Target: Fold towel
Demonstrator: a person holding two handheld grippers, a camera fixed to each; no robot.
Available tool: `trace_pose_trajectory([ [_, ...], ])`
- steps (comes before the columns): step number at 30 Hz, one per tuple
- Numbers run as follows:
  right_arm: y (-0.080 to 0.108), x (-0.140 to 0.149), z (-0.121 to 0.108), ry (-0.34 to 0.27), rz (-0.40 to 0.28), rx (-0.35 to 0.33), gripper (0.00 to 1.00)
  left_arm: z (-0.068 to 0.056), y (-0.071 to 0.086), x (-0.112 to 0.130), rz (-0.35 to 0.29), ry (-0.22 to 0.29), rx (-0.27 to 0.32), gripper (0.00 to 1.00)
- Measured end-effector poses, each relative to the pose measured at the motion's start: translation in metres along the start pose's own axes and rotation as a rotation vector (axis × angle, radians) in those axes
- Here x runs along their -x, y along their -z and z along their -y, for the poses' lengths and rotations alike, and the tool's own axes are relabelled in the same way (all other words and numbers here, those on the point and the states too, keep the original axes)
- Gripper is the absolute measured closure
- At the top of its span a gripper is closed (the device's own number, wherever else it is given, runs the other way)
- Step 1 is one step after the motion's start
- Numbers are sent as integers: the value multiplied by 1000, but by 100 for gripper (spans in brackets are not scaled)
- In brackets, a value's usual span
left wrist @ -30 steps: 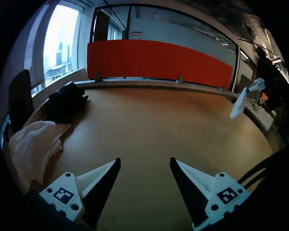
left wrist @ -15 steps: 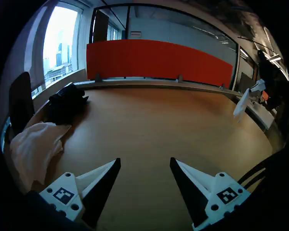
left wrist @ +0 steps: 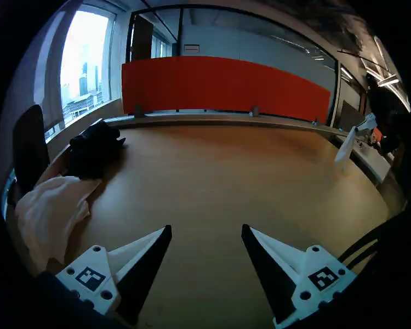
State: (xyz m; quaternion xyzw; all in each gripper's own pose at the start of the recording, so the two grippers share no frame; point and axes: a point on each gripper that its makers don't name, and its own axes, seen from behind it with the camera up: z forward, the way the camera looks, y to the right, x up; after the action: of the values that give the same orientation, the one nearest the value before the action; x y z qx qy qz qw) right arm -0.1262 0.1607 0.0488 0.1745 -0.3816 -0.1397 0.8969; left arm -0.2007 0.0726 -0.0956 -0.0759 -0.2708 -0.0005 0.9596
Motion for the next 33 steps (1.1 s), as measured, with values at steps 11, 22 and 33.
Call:
trace_pose_trajectory([
  [11, -2, 18, -9, -23, 17, 7, 96, -3, 1, -2, 6, -10, 1, 5],
  [22, 8, 56, -16, -57, 56, 12, 96, -9, -2, -3, 10, -20, 14, 5],
  [33, 17, 117, -22, -107, 133, 29, 96, -12, -3, -2, 16, -25, 20, 5],
])
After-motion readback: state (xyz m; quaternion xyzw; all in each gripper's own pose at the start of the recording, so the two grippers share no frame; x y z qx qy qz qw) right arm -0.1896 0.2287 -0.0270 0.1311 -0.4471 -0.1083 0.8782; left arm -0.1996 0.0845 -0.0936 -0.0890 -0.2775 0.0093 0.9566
